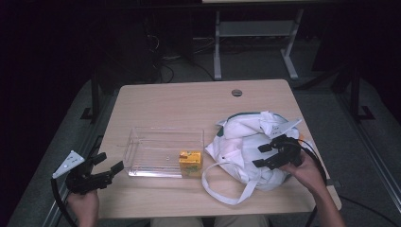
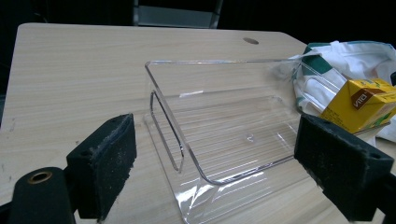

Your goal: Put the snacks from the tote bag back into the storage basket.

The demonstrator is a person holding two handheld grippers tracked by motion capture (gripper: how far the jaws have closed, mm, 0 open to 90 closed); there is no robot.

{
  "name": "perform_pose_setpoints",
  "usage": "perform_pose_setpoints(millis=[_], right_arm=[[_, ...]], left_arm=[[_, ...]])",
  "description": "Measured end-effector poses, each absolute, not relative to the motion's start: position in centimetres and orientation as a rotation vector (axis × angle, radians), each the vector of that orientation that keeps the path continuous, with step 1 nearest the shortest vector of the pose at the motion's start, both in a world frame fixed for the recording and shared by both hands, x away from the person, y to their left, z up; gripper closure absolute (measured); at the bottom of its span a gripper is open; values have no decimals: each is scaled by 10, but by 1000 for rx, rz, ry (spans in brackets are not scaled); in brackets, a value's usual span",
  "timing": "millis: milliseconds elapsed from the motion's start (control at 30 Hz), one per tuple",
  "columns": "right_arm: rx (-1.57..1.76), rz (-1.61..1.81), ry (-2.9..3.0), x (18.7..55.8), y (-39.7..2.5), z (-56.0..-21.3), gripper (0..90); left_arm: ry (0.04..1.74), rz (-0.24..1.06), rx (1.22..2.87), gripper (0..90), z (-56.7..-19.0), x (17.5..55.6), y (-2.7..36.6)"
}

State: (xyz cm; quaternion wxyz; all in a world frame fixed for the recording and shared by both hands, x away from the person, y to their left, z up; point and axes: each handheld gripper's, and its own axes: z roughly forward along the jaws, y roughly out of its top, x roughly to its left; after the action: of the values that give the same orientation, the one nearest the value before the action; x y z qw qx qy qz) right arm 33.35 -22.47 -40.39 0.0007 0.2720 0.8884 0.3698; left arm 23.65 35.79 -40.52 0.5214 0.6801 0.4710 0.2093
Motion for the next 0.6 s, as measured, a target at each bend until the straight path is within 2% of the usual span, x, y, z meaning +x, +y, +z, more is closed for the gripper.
perform_pose_setpoints(millis=[467,600], right_arm=[[870,1165,2754,321,-233,-414,298],[860,1164,2733,313,-235,-414,269]], left_arm=[[1124,499,1637,126,-406,237,357],[1114,499,1646,126,-406,237,356]])
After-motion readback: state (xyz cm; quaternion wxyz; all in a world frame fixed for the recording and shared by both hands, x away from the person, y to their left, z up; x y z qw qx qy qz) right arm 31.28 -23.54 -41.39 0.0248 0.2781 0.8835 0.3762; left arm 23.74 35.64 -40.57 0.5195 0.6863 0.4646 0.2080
